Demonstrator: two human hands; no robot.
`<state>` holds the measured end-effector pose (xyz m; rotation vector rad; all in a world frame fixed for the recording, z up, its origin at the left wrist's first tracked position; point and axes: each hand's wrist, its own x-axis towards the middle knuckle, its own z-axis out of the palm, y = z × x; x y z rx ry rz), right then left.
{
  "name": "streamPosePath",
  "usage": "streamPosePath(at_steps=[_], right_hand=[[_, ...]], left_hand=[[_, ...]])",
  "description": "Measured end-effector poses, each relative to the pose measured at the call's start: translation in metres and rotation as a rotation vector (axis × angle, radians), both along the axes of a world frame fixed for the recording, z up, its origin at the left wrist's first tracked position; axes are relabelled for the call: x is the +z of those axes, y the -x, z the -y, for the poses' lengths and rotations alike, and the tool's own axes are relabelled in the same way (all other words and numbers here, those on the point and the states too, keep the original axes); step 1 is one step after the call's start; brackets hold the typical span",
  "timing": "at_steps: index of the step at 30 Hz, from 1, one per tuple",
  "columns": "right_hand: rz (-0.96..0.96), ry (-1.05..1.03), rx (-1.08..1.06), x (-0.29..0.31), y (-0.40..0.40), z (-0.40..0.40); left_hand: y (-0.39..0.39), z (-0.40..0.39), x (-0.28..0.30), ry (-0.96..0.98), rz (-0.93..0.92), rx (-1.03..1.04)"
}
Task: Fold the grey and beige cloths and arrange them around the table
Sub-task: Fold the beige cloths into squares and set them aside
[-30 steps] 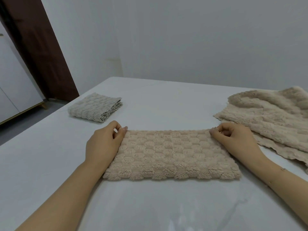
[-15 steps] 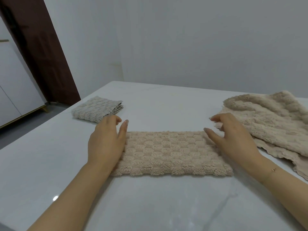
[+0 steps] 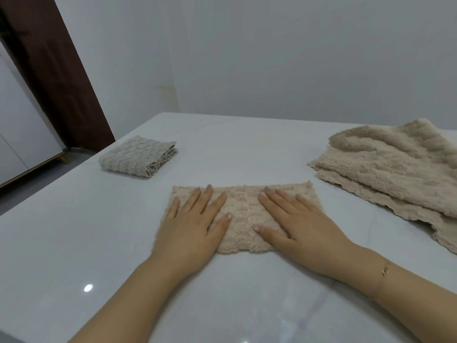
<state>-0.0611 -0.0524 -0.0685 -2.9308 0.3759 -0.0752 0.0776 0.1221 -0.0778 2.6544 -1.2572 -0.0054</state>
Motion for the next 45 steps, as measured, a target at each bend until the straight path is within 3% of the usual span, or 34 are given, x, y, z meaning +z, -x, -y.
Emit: streamPosePath(at_steps=[10,15,18,26,28,32,36,39,45], right_hand=[[-0.082,-0.038,-0.113,0.007,0.021,0.028],[0.075,0.027,-0.029,0.017,0.011,0.025],[-0.016,-0.014,0.033,0.011,0.0,0.015],[-0.118,-0.137,-0.029,0.008,0.012,0.044],[-0.137,-0.247,-0.006,0.015,0.011,0.051],[-0.154,-0.701,-0.038,0.038,0.016,0.072],[0.021,-1.038,-0.065,0.039,0.021,0.085],[0.117,-1.142,-0.117,0.034,0.02,0.093],[0.167,-1.2,-0.055,0.024,0.024,0.107]], left_hand=[[-0.018,-0.022,0.003,-0.074,-0.023,0.081],[-0.001,-0.015,0.02,-0.014,-0.034,0.007],[0.01,-0.003,0.018,0.005,-0.068,-0.106],[-0.001,-0.002,0.001,-0.044,-0.015,0.002],[0.005,0.001,0.008,-0.055,-0.032,0.01],[0.037,0.016,0.027,0.05,0.01,-0.135],[0.081,0.043,0.037,0.207,0.087,-0.402],[0.105,0.067,0.034,0.259,0.121,-0.519],[0.112,0.096,0.013,0.348,0.156,-0.477]])
